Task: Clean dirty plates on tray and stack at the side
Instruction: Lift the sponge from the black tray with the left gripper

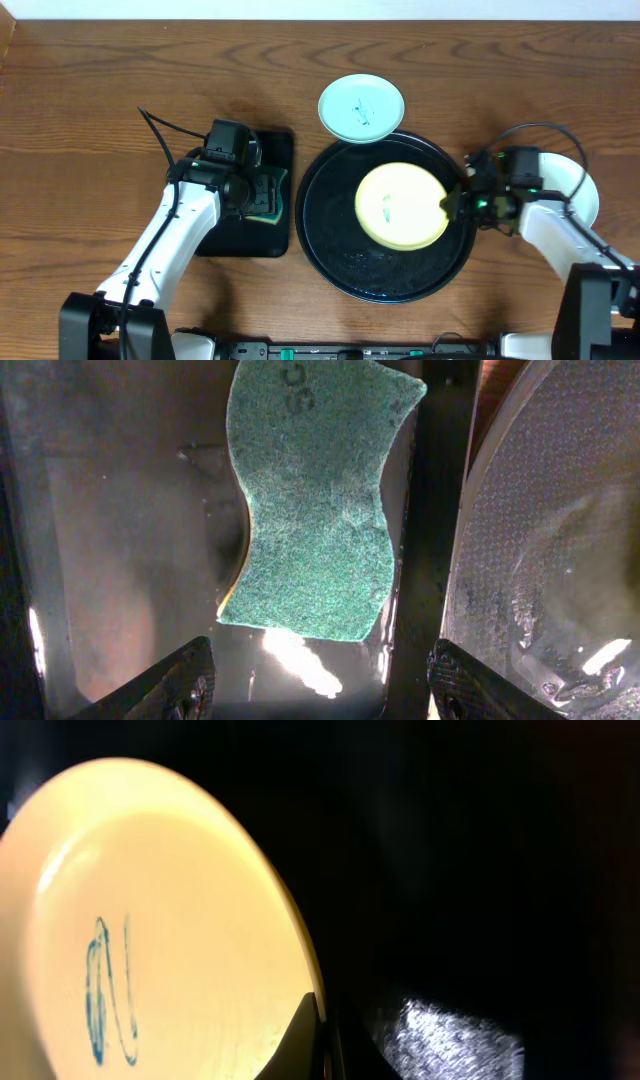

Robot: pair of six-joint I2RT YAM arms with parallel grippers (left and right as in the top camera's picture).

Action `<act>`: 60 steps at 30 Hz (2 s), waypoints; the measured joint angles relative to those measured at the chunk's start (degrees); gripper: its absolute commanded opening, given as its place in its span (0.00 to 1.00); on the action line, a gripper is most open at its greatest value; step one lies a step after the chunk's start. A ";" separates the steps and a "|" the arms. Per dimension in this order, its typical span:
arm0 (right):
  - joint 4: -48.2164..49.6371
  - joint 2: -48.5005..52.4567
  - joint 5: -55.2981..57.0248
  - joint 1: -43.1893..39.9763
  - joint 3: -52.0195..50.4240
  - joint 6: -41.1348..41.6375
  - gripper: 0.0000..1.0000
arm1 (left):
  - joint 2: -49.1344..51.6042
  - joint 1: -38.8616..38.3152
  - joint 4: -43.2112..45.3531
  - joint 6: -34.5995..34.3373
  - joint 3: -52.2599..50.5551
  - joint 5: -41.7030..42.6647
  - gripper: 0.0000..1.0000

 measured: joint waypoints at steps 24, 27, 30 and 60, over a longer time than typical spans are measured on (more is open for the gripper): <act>2.62 0.00 14.01 16.79 0.00 7.54 0.01 | 2.38 0.00 11.67 0.02 -2.93 -1.62 0.65; 2.62 0.00 14.03 16.79 0.00 7.54 0.01 | 4.57 0.00 12.96 0.02 -2.93 -1.84 0.61; 2.62 0.00 14.03 16.79 0.00 7.54 0.01 | 6.56 0.00 13.79 0.07 -2.93 -2.21 0.58; 2.67 0.00 14.10 16.79 0.00 7.54 0.01 | -5.79 6.29 8.24 4.42 -2.93 4.35 0.07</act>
